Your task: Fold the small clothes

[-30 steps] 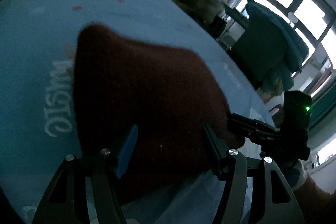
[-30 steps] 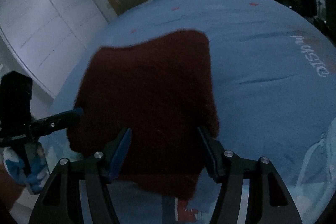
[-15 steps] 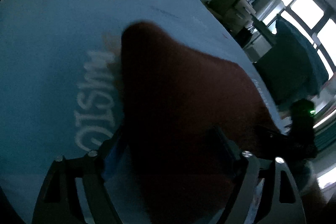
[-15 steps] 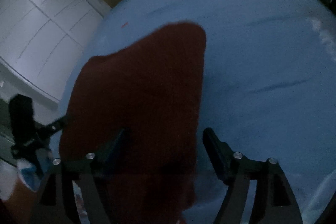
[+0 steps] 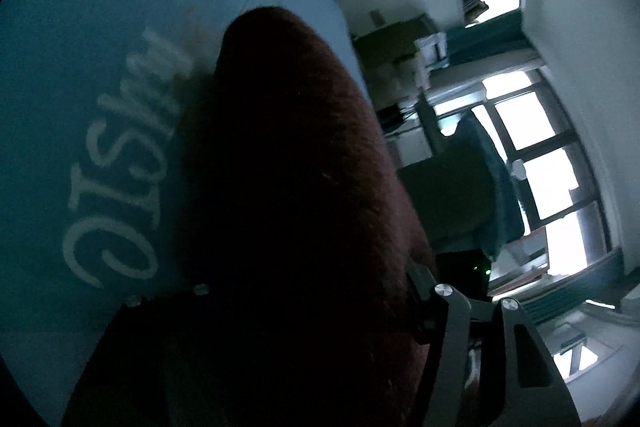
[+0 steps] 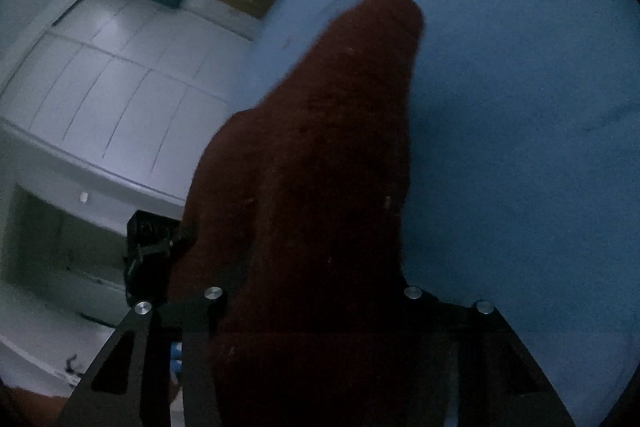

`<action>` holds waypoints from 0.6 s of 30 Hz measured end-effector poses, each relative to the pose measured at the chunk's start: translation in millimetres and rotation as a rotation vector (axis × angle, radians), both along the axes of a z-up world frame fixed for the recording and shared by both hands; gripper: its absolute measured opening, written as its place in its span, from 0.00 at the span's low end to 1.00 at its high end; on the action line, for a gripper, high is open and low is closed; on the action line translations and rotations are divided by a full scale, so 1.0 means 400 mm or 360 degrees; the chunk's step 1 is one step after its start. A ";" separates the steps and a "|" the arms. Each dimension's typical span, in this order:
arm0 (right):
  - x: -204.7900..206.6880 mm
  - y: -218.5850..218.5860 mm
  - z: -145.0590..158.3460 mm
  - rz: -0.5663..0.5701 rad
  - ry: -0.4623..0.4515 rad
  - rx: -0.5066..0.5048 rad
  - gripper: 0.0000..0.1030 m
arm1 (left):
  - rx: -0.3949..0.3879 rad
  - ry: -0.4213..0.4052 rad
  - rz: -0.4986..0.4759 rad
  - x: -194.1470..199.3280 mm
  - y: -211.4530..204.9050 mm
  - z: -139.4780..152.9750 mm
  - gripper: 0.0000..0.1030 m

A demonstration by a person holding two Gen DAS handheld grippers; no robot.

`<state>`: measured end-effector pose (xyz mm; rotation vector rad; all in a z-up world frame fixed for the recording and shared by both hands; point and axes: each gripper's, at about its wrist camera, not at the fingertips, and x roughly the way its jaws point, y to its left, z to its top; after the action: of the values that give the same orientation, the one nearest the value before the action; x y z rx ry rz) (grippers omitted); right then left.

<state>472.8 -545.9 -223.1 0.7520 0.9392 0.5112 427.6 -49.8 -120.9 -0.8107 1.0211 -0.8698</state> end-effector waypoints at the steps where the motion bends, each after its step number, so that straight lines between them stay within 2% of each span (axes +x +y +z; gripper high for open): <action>1: 0.006 0.015 0.017 0.0005 -0.0038 0.0019 0.42 | 0.0000 -0.0024 0.0007 0.007 0.011 0.019 0.54; 6: 0.055 0.130 0.101 0.0094 -0.0171 0.0024 0.41 | 0.0063 -0.0155 0.0056 0.012 0.137 0.124 0.54; 9: 0.095 0.210 0.114 0.0168 -0.0198 0.0043 0.41 | 0.0103 -0.0170 0.0103 -0.003 0.194 0.140 0.54; 11: 0.117 0.266 0.097 0.0215 -0.0180 0.0031 0.41 | 0.0150 -0.0147 0.0137 -0.009 0.229 0.128 0.54; 14: 0.158 0.316 0.036 0.0242 -0.0079 -0.0005 0.41 | 0.0256 -0.0028 0.0182 -0.013 0.266 0.066 0.55; 16: 0.166 0.340 -0.017 0.0250 0.0013 -0.0104 0.42 | 0.0354 0.0064 0.0196 -0.025 0.296 0.011 0.59; 18: 0.162 0.347 -0.043 0.0262 0.0038 -0.0184 0.48 | 0.0369 0.0077 0.0189 -0.041 0.314 -0.017 0.64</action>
<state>537.5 -407.0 -240.5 0.5802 1.0490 0.5872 411.1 75.9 -127.6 -0.6908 1.0826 -0.6199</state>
